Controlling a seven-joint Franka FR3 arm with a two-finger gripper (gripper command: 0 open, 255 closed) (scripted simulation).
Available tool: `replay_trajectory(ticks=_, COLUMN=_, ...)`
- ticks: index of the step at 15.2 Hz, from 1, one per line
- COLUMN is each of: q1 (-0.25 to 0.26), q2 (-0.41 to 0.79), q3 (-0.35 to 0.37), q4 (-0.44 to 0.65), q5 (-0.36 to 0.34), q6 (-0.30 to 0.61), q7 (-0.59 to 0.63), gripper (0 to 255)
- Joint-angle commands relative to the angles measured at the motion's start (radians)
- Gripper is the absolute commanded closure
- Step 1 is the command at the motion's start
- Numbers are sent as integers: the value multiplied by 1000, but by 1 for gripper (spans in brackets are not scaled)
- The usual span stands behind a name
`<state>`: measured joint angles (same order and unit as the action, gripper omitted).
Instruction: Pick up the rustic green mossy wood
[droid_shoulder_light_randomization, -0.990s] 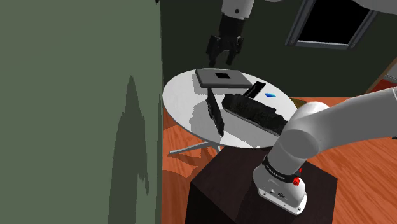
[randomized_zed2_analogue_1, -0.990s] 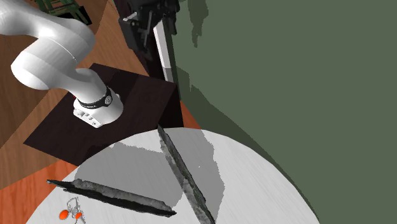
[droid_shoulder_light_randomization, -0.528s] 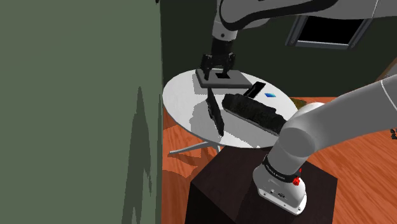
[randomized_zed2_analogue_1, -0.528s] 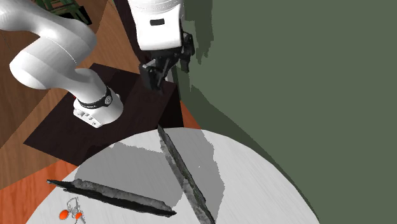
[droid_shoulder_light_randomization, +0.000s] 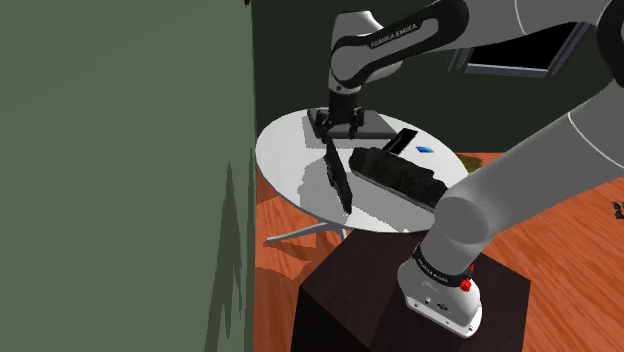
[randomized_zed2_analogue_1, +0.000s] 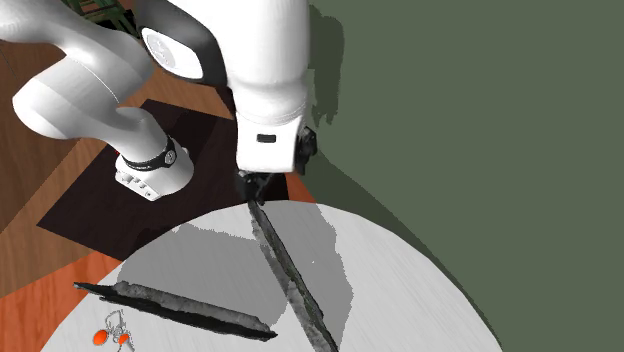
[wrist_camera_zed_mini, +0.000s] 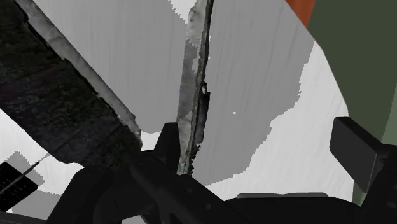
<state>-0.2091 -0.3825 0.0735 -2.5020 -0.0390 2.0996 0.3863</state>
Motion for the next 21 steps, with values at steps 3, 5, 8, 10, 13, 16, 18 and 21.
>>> replay_trajectory(ticks=3, q1=-44, q2=121, q3=0, q4=-4, q5=-51, q6=102, q7=77, gripper=0)
replay_trajectory(ticks=5, q1=-67, q2=183, q3=-5, q4=-2, q5=-81, q6=149, q7=115, gripper=0)
replay_trajectory(ticks=8, q1=-99, q2=277, q3=-16, q4=10, q5=-129, q6=213, q7=176, gripper=0)
replay_trajectory(ticks=10, q1=-105, q2=309, q3=-20, q4=9, q5=-144, q6=240, q7=193, gripper=0)
replay_trajectory(ticks=13, q1=-107, q2=342, q3=-21, q4=-1, q5=-155, q6=283, q7=205, gripper=0)
replay_trajectory(ticks=16, q1=-109, q2=377, q3=-22, q4=-9, q5=-167, q6=326, q7=218, gripper=0)
replay_trajectory(ticks=18, q1=-109, q2=384, q3=-22, q4=-11, q5=-170, q6=334, q7=220, gripper=0)
replay_trajectory(ticks=21, q1=-108, q2=383, q3=-21, q4=-8, q5=-169, q6=330, q7=220, gripper=255)
